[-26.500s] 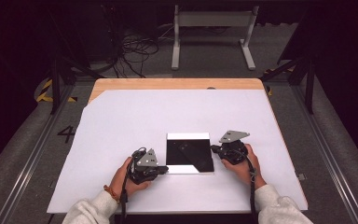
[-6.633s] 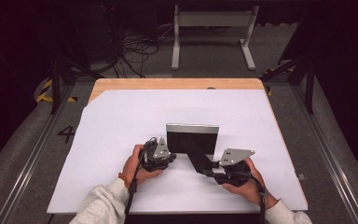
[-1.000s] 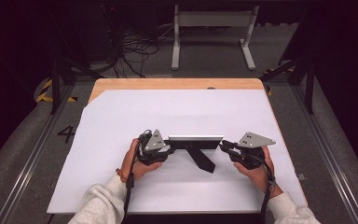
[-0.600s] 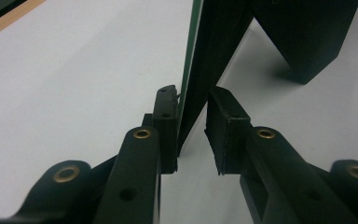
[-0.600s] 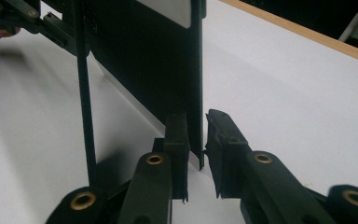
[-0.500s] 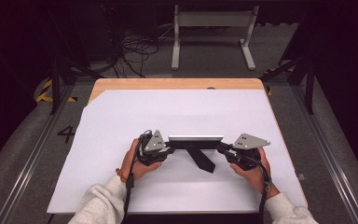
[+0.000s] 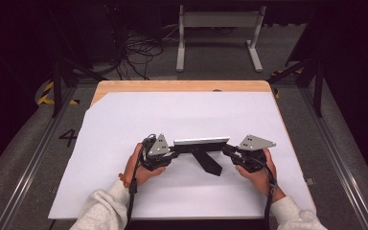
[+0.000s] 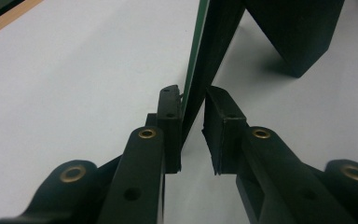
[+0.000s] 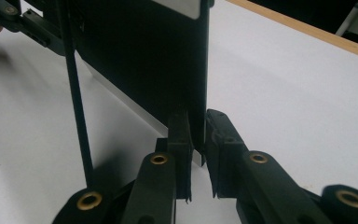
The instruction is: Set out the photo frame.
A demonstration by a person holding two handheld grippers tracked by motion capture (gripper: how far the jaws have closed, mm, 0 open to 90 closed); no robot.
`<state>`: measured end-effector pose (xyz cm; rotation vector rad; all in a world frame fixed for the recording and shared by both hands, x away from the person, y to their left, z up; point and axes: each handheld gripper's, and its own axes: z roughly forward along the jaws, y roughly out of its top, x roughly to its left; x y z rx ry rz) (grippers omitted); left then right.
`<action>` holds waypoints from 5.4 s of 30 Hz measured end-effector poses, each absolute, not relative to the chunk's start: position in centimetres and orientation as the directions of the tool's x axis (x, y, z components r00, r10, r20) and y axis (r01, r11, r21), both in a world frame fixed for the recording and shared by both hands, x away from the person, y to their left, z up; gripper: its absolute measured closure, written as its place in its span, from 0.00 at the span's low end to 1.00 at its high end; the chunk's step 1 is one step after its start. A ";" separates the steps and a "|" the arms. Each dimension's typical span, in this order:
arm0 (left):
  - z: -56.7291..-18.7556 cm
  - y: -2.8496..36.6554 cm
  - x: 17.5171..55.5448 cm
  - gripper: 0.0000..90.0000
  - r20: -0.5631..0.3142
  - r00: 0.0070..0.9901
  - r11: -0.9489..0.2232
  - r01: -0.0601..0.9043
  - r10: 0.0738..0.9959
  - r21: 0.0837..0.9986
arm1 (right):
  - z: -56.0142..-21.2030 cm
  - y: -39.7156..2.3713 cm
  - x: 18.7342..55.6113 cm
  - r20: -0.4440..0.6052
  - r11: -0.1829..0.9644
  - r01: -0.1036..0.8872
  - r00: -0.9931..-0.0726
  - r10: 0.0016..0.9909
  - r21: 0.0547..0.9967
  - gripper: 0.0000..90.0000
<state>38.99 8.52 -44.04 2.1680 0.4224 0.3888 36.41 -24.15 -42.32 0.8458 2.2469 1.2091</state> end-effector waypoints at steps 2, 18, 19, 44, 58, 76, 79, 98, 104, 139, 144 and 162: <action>-44.0 8.6 38.9 0.86 0.121 0.894 -0.566 0.164 0.431 0.808 | -42.5 -24.1 36.6 -0.090 0.425 0.311 -0.709 0.699 0.850 0.90; -43.7 8.6 38.1 0.90 0.121 0.904 -0.583 0.157 0.409 0.797 | -42.7 -23.2 38.0 -0.086 0.423 0.354 -0.673 0.734 0.834 0.81; -43.6 8.7 38.0 0.90 0.125 0.905 -0.589 0.154 0.406 0.793 | -42.6 -23.2 37.9 -0.088 0.423 0.353 -0.673 0.734 0.835 0.81; -43.7 8.9 37.5 0.92 0.160 0.906 -0.613 0.128 0.392 0.779 | -43.8 -23.8 35.5 0.050 0.452 0.396 -0.794 0.606 0.799 0.83; -43.8 8.4 36.8 0.93 0.211 0.882 -0.632 0.119 0.422 0.766 | -43.5 -23.8 35.7 0.071 0.452 0.428 -0.783 0.618 0.783 0.84; -43.8 8.3 36.9 0.93 0.193 0.886 -0.625 0.130 0.422 0.770 | -40.6 -23.5 36.6 -0.038 0.359 0.318 -0.700 0.713 0.878 0.98; -43.7 8.3 36.9 0.93 0.194 0.886 -0.626 0.129 0.420 0.769 | -40.8 -22.9 37.1 -0.066 0.379 0.310 -0.693 0.717 0.872 1.00; -43.5 7.7 35.7 0.92 0.195 0.909 -0.645 0.099 0.368 0.757 | -40.6 -21.2 38.3 -0.111 0.405 0.274 -0.696 0.710 0.872 1.00; -43.4 7.3 35.3 0.90 0.198 0.916 -0.652 0.086 0.350 0.754 | -40.4 -20.5 38.5 -0.111 0.410 0.270 -0.705 0.700 0.871 0.99; -43.2 5.4 34.2 0.82 0.177 0.946 -0.650 0.044 0.272 0.759 | -40.3 -19.8 39.2 -0.098 0.412 0.258 -0.736 0.670 0.874 1.00; -43.2 5.4 34.1 0.83 0.196 0.947 -0.655 0.021 0.256 0.755 | -40.0 -19.9 39.0 -0.089 0.403 0.250 -0.748 0.657 0.881 0.98; -43.5 6.5 33.9 0.95 0.212 0.950 -0.691 0.006 0.230 0.723 | -39.1 -21.2 36.9 -0.132 0.433 0.218 -0.752 0.646 0.875 0.92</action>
